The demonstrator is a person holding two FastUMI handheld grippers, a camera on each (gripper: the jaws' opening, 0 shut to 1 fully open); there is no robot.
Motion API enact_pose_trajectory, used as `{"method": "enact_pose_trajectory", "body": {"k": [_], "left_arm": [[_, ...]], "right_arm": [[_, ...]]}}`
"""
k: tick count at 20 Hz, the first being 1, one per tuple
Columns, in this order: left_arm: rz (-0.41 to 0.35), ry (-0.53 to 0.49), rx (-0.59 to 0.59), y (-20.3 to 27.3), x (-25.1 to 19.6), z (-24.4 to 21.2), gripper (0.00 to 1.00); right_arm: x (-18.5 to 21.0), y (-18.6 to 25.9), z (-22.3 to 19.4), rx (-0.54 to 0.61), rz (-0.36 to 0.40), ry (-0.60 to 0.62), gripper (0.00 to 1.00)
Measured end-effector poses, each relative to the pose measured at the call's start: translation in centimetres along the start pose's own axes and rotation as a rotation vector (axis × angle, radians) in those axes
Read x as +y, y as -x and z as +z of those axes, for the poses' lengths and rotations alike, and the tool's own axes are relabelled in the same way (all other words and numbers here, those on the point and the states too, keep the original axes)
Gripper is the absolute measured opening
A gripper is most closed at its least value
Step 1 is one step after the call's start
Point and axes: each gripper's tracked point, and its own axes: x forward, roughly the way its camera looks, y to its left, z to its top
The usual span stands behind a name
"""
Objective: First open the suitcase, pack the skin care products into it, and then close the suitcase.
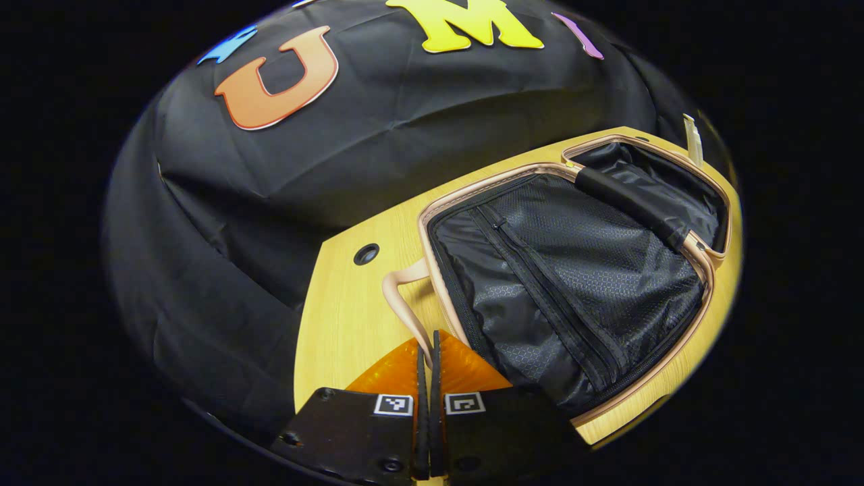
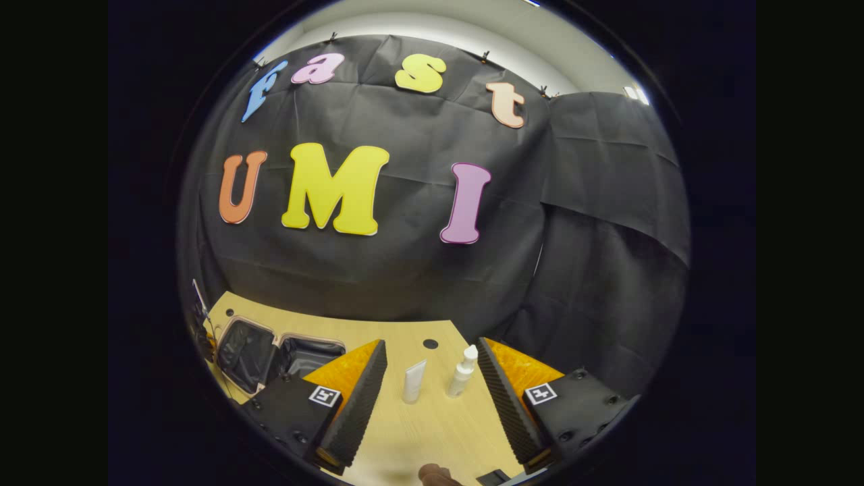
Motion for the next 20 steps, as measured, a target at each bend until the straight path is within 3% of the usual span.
{"method": "enact_pose_trajectory", "body": {"k": [3, 5, 7, 11, 15, 20], "left_arm": [[0.023, 0.017, -0.003, 0.6, 0.2, 0.0, 0.1], [0.102, 0.001, 0.009, 0.6, 2.0, -0.2, 0.22], [0.132, 0.018, -0.002, 1.9, 2.6, 0.3, 0.55], [0.117, 0.081, -0.045, 5.5, -0.5, 3.2, 0.99], [0.085, 0.103, -0.107, 8.8, -6.8, 8.5, 0.99], [-0.041, 0.091, -0.166, 10.7, -18.8, 14.6, 0.99]], "right_arm": [[-0.8, 0.6, -0.3, -0.002, 0.001, 0.001, 0.8], [-1.3, 0.7, -0.6, -0.01, 0.01, 0.013, 0.8], [-1.7, 0.3, -1.3, -0.012, 0.025, 0.038, 0.8], [-2.8, -0.8, -2.4, -0.009, 0.082, 0.04, 0.8], [-5.1, -2.6, -3.5, -0.009, 0.128, 0.051, 0.8], [-8.6, -5.7, -5.0, 0.018, 0.166, 0.025, 0.8]]}}
